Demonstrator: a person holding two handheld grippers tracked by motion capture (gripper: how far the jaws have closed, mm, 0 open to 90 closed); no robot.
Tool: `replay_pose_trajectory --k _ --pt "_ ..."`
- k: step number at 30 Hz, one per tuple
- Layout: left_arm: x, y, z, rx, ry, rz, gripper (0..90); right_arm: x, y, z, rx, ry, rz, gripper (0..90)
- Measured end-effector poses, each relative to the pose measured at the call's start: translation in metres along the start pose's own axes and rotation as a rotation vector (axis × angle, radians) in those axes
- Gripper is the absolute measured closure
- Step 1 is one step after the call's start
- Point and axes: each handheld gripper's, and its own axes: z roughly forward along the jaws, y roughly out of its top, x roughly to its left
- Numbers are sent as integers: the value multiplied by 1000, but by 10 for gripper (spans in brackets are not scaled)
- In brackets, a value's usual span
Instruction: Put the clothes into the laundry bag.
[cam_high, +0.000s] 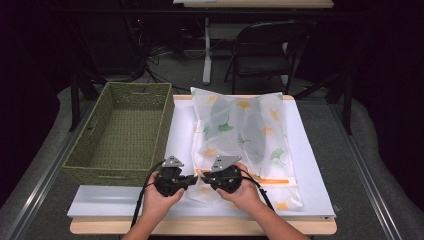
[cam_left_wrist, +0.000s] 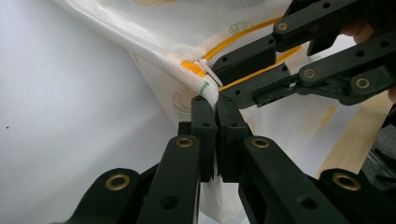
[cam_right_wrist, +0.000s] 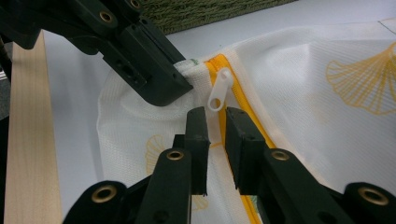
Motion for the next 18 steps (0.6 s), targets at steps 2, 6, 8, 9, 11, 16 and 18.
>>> replay_pose_trajectory --k 2,6,8,9,11,16,18 --pt "0 0 1 8 1 7 875 0 0 2 2 -2 -1 797" --pt "-1 -1 2 11 7 11 876 0 1 1 -4 -2 2 828" --pt "0 -1 2 18 8 22 876 -1 2 -1 -9 6 9 839" --pt "0 -1 2 18 9 21 875 -1 2 -1 -10 7 12 841" --pt "0 -2 3 18 11 27 876 -1 2 -1 -11 8 15 840" --pt "0 -3 2 23 12 29 876 -3 2 -3 -15 17 26 835" --pt "-1 -3 2 21 12 18 875 -4 2 -5 -22 23 43 830"
